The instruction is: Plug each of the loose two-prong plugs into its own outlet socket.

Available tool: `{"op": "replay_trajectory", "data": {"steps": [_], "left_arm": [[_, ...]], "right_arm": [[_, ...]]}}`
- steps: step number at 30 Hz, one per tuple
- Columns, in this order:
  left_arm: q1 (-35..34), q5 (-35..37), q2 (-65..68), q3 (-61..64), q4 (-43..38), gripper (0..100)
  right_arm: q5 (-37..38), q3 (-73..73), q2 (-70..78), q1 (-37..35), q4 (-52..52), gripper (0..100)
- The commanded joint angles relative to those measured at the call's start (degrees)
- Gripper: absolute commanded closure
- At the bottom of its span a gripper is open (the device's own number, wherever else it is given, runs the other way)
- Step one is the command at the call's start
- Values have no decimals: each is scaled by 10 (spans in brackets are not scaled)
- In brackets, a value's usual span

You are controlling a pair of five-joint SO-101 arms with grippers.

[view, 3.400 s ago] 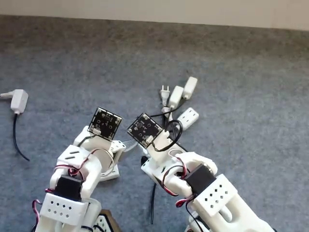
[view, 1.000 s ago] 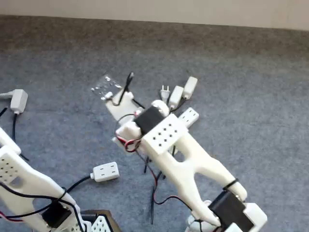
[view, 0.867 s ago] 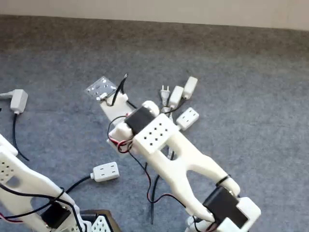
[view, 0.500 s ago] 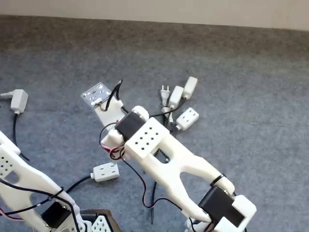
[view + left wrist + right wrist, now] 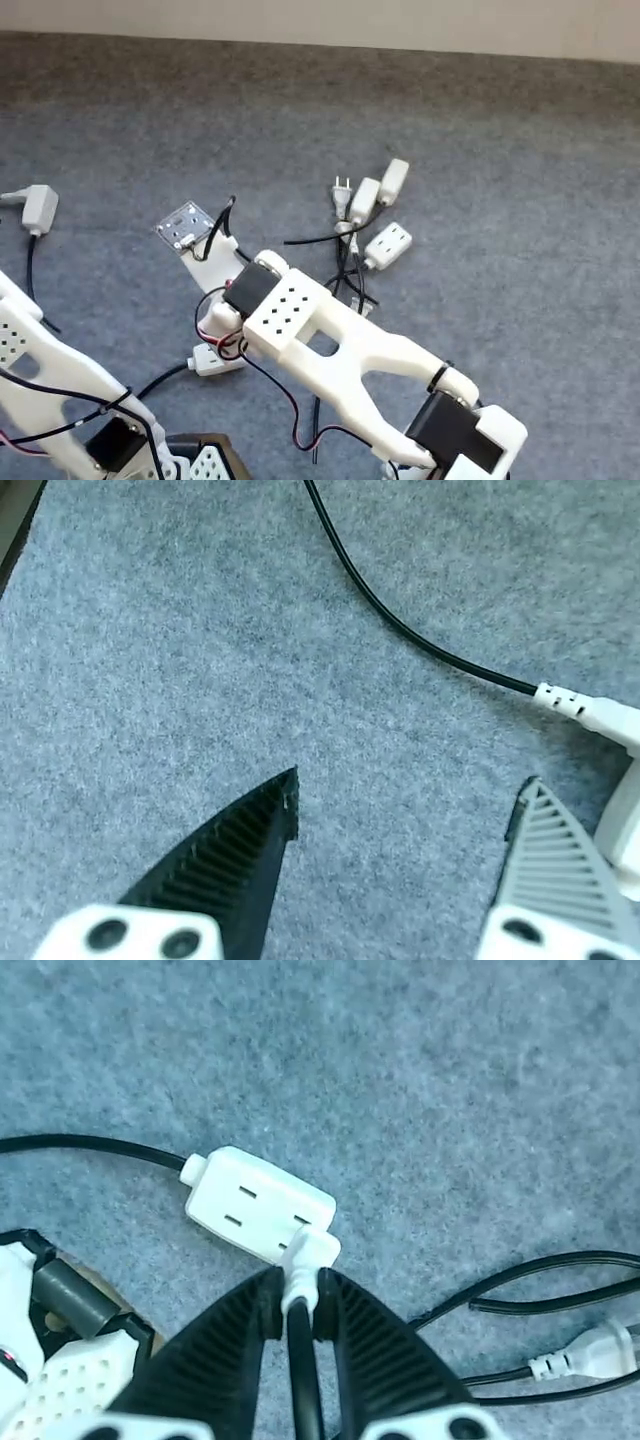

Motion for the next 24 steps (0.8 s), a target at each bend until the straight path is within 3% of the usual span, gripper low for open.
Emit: {"op": "replay_trajectory", "data": {"steps": [1, 24], "left_arm": [[-5, -2, -11, -27, 2, 667], [-5, -3, -10, -27, 2, 667]], "right_arm": [[-5, -4, -34, -3, -12, 992], [-1, 22, -28, -3, -45, 992]]}}
